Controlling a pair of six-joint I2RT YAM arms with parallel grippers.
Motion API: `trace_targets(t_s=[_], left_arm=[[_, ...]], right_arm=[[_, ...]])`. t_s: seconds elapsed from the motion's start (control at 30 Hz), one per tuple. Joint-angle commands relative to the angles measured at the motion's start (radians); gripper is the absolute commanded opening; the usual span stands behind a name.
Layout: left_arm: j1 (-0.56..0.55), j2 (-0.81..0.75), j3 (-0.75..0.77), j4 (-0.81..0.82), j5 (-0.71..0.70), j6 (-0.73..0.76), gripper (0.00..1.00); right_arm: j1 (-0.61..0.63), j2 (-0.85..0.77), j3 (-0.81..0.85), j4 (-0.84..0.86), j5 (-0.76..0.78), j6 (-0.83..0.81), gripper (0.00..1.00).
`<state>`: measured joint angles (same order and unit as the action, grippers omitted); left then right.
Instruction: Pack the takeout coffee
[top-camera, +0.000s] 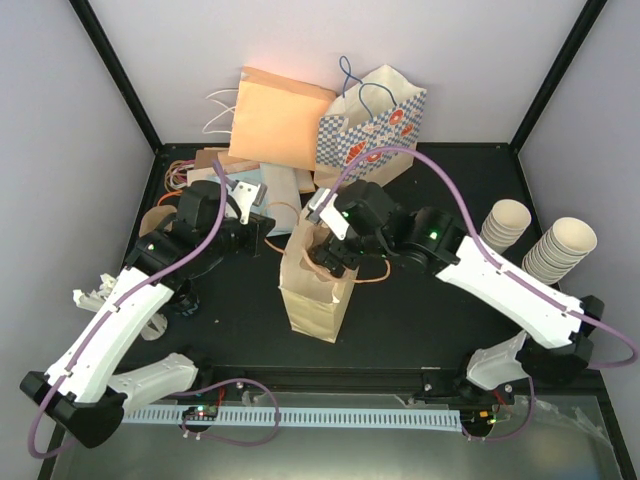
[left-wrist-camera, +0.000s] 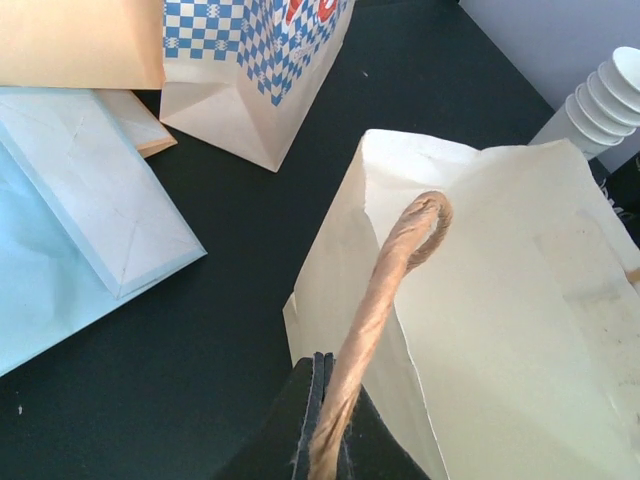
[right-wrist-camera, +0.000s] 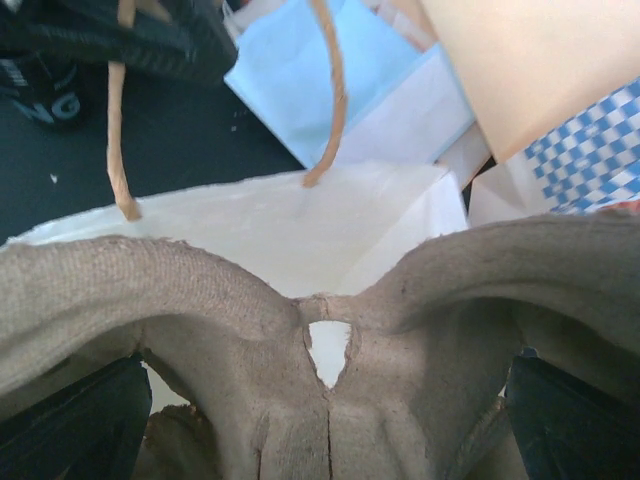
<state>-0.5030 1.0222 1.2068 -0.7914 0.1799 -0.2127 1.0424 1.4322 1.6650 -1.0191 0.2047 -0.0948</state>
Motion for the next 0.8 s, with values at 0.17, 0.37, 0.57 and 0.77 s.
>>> trace_targets(t_s=[0.17,0.37,0.57,0.77], left_arm=[[0.008,-0.008,0.040,0.018,0.008,0.012,0.02],[0.008,-0.017,0.039,0.025,0.026,0.017,0.01],[0.008,-0.025,0.037,0.034,0.042,0.023,0.01],[0.008,-0.025,0.036,0.035,0.046,0.025,0.02]], right_arm=[[-0.007,-0.001,0.037,0.026,0.002,0.006,1.00],[-0.007,0.065,0.058,-0.009,-0.073,-0.018,0.98],[-0.007,0.137,0.078,-0.063,-0.082,-0.023,0.94],[-0.007,0.187,0.121,-0.109,-0.102,-0.020,0.83]])
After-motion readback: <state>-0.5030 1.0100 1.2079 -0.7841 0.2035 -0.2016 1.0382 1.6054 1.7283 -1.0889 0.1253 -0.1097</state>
